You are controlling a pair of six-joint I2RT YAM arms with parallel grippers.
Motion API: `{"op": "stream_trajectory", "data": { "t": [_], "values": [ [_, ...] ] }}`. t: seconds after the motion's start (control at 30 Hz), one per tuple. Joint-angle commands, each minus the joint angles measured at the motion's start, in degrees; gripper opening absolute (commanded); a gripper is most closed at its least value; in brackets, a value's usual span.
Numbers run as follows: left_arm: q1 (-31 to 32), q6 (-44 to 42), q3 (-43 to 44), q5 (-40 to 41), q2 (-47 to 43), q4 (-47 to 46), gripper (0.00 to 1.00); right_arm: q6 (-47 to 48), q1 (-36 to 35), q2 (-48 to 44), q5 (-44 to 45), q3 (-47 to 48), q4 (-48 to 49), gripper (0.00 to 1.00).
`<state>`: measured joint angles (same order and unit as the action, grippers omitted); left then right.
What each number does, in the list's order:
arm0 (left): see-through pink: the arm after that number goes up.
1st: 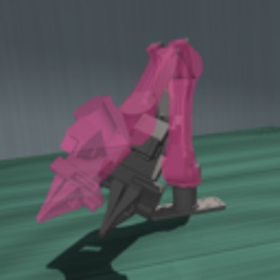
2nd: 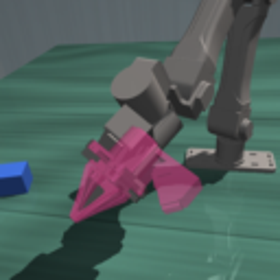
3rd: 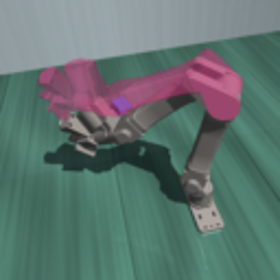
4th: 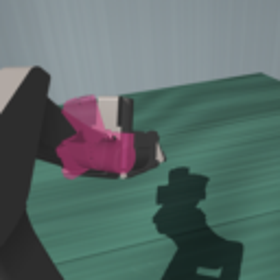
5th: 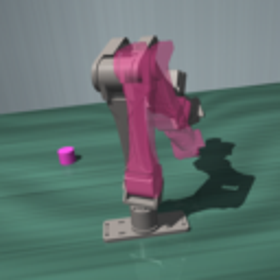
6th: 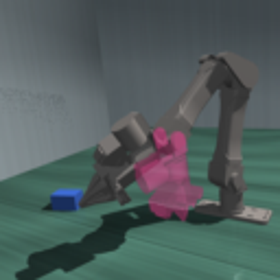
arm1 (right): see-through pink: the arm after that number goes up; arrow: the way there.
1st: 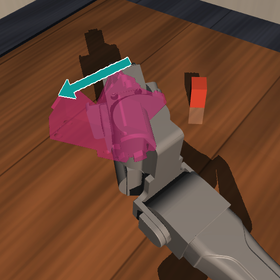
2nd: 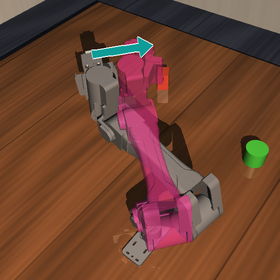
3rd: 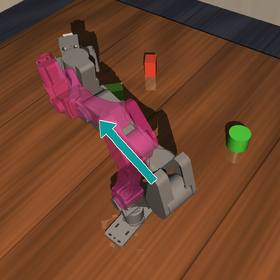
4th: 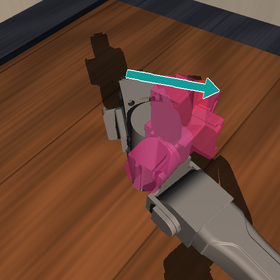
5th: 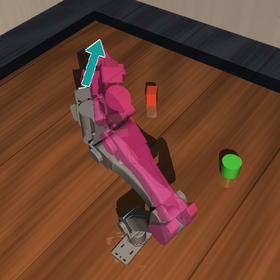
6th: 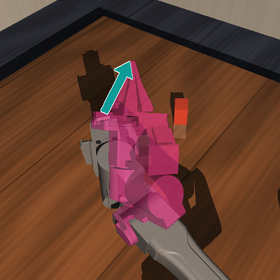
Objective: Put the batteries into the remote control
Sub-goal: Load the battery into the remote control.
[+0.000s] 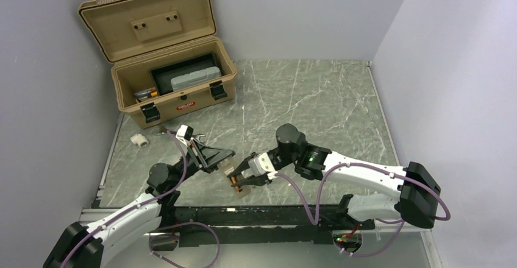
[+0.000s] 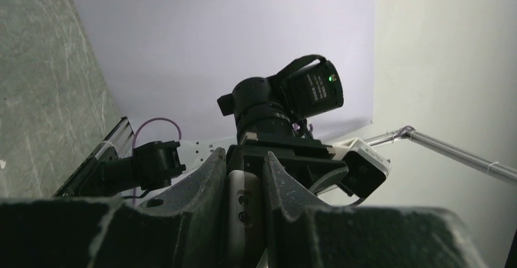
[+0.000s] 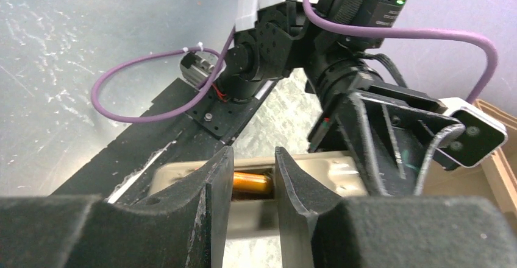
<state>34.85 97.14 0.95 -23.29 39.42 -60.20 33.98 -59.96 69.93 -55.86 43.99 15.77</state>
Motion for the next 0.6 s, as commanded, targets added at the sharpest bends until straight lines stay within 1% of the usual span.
{"op": "stream_trajectory", "data": {
  "t": [0.0,0.07,0.17,0.23,0.4,0.5,0.57],
  "values": [
    [1.05,-0.7,3.22,-5.96,-4.17,-0.5,0.0,-0.5,1.83,-0.64,3.01,1.02,1.03,0.34],
    [1.08,-3.48,4.14,-5.75,-6.16,6.63,0.0,-0.82,1.8,-0.89,2.63,1.29,1.2,0.34],
    [1.05,-5.74,4.84,-5.51,-7.88,11.56,0.0,-1.9,1.8,-1.75,2.15,0.78,2.7,0.34],
    [1.04,-5.95,4.53,-5.49,-7.77,11.5,0.0,-2.92,1.81,-2.28,1.56,0.59,3.97,0.34],
    [1.05,-5.0,2.81,-5.13,-5.61,7.75,0.0,-6.23,1.79,-3.84,0.44,0.04,6.73,0.34],
    [1.05,-4.79,2.4,-5.12,-4.54,6.51,0.0,-9.58,1.75,-5.48,1.53,-1.11,11.06,0.34],
    [1.07,-4.93,2.37,-5.2,-4.12,6.04,0.0,-13.12,1.82,-6.64,3.95,-2.33,13.82,0.35]
  ]
}}
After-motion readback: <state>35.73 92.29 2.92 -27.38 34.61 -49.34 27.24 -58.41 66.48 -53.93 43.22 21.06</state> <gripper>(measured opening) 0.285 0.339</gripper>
